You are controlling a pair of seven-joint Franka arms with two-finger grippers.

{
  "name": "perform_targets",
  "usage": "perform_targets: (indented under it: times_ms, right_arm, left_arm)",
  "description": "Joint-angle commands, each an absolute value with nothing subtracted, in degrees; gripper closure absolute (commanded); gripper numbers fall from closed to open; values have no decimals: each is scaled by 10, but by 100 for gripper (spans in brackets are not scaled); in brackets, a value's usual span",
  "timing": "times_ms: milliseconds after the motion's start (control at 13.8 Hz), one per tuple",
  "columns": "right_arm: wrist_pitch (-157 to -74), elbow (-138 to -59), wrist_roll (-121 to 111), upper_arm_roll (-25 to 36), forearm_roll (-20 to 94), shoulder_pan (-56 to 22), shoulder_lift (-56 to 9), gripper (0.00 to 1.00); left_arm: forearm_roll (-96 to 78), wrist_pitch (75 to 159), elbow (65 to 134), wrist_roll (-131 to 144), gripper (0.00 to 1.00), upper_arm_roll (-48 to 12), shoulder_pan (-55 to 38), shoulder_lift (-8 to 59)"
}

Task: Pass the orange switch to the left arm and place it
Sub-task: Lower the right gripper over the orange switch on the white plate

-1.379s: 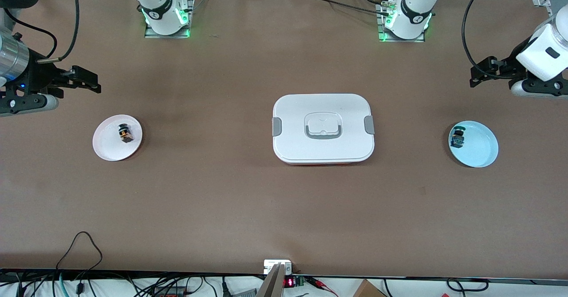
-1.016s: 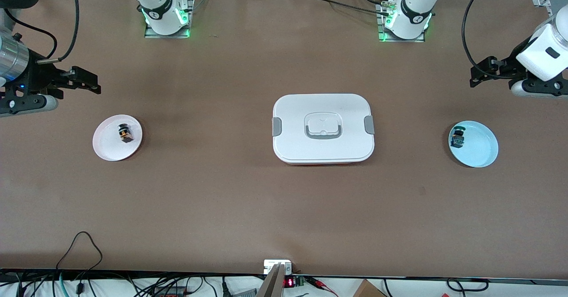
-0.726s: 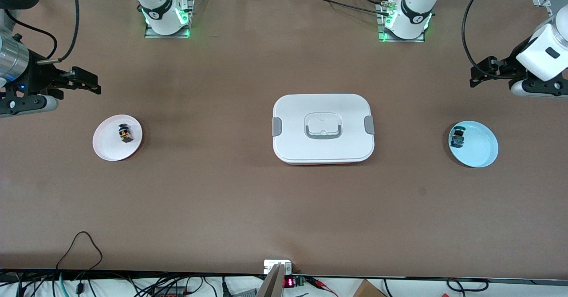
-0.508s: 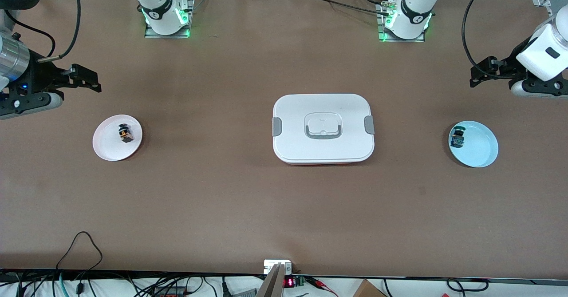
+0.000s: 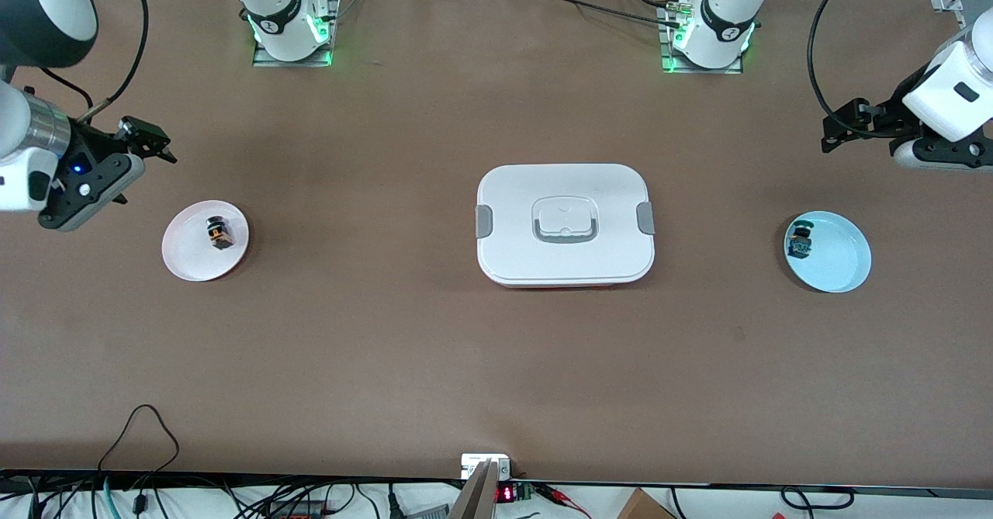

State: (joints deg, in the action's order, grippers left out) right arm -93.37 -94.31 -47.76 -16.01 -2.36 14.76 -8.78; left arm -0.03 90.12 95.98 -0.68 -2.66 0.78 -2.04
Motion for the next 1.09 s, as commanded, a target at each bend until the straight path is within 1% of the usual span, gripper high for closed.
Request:
perform_targets:
  times_ms: [0,145,290,580,1016]
  right_arm:
    - [-1003,-1020,-617,-165,-39,168,-78,0]
    - [-1071,-1075,-726,-165,-56,169,-77,0]
    - [-1124,-1111,-816,-163,-62,170,-82,0]
    - [-1257,-1184,-1002,-163,-68,184,-105,0]
    - [-1330,-1190,-1200,-164,-65,234,-206,0]
  left_arm:
    - [11,889,945,-5,0,-27,6,-16]
    - [11,889,945,-5,0,-27,6,-16]
    - [11,889,945,-5,0,-27,6,-16]
    - [11,889,945,-5,0,-27,6,-16]
    - [11,889,945,-5,0,-27,6,-16]
